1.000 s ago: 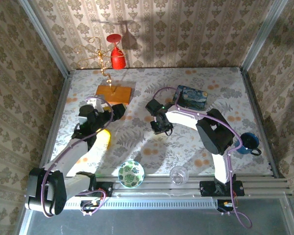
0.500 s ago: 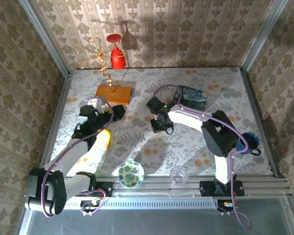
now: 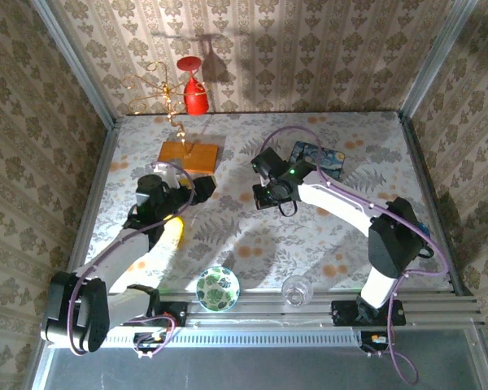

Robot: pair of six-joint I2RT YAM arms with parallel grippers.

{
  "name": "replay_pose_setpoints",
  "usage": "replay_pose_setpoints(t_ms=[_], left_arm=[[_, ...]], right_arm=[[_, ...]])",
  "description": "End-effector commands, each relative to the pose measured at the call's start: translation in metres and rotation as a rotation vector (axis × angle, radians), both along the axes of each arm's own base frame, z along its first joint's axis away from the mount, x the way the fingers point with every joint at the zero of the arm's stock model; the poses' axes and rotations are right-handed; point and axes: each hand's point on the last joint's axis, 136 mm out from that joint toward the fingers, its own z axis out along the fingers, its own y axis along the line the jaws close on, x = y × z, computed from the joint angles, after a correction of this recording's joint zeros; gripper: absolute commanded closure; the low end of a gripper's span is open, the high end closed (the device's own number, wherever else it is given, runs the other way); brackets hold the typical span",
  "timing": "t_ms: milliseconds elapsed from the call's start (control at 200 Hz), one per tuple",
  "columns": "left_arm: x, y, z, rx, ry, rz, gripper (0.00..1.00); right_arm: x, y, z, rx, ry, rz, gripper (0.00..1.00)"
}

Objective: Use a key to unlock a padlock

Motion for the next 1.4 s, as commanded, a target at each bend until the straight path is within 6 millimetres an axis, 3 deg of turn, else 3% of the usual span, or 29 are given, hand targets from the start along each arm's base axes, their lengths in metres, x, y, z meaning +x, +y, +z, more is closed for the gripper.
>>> replay_pose_setpoints(t_ms=[0, 350, 680, 935, 1391], left_arm=[[-0.008, -0.009, 0.017, -0.002, -0.1, -0.057, 0.0], [-0.038, -0.035, 0.05, -0.011, -0.383, -0.245, 0.03], [-0.079, -0.077, 0.041, 0.137, -0.613, -0.424, 0.15], [-0.083, -0.097, 0.034, 0.211, -0.721, -0.428, 0.36], [-0.063, -0.114, 0.054, 0.131, -0.792, -0.379, 0.45]], right_arm=[[-0.005, 0.006, 0.036, 0.103, -0.033, 0.004, 1.0], [-0.01, 0.025, 0.103, 0.358, -0.105, 0.044, 1.0], [-0.017, 0.036, 0.15, 0.529, -0.151, 0.071, 1.0], [-0.023, 0.039, 0.16, 0.602, -0.149, 0.071, 1.0], [-0.028, 0.041, 0.158, 0.639, -0.132, 0.078, 1.0]])
